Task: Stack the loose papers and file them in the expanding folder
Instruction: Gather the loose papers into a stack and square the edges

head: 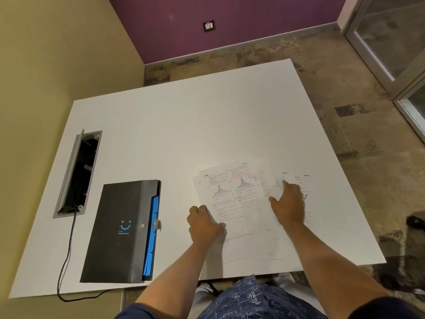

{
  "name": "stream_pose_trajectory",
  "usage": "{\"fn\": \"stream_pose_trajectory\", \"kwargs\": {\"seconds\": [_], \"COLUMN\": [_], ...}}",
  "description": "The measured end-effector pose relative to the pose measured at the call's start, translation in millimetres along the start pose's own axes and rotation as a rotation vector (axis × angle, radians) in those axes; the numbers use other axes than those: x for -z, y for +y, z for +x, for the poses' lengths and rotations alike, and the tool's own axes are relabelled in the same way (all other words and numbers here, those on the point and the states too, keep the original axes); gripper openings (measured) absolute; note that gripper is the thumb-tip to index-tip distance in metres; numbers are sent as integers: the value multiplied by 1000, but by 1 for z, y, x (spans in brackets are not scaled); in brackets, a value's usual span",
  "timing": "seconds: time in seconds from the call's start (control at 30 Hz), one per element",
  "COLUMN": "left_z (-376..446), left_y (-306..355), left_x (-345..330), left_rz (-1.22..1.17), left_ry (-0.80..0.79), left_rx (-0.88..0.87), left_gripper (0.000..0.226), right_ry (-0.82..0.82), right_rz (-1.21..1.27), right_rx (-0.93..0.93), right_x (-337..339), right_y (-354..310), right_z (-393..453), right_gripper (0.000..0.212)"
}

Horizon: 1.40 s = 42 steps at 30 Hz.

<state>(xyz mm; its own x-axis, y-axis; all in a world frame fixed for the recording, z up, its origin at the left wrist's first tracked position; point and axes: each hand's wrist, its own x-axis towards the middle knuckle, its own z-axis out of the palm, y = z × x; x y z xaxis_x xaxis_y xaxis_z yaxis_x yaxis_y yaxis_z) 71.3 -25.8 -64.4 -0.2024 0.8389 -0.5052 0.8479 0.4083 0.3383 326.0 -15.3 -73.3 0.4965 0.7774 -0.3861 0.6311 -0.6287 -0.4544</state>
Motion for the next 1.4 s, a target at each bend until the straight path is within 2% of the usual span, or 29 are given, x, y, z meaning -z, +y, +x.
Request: {"fn": "stream_pose_trajectory", "kwargs": {"seconds": [0.07,0.13,0.27,0.4,0.53,0.63,0.77,0.83,0.93,1.07,1.23,1.4], "left_z": [-4,-6,-5,-3,-3,-3,-4,-6,-11,-13,-13,-14], "left_y": [0,-3,-4,-1,5,9,15,17,20,27,37,36], "left_x": [-2,-4,-2,4,9,10,8,7,4,-3,-6,-11], "left_rz": [62,140,233,264,261,273,241,166,24,-41,-114,-160], "left_ry": [20,31,23,-13,-77,-87,-93,-84,-36,-49,-50,-35], "left_rx": [65,65,-8,-51,-132,-176,-218,-186,-48,-11,3,-1], "left_gripper": [96,110,118,114,100,87,75,83,102,90,83,76], "right_ry": [130,120,101,94,121,86,53,58,118,87,63,68], "right_rz": [-169,-173,-181,-173,-112,-94,55,144,43,-53,105,86], "right_rx": [-178,-317,-313,-297,-401,-382,-325,-302,-377,-369,-363,-285], "right_x": [5,9,12,17,19,20,27,29,28,18,17,18], "right_y": [5,9,14,13,14,10,12,15,19,14,7,3], "right_z": [-2,-2,2,6,4,5,13,13,5,-7,-4,-6], "right_gripper": [82,93,92,84,88,85,76,72,71,63,58,58]}}
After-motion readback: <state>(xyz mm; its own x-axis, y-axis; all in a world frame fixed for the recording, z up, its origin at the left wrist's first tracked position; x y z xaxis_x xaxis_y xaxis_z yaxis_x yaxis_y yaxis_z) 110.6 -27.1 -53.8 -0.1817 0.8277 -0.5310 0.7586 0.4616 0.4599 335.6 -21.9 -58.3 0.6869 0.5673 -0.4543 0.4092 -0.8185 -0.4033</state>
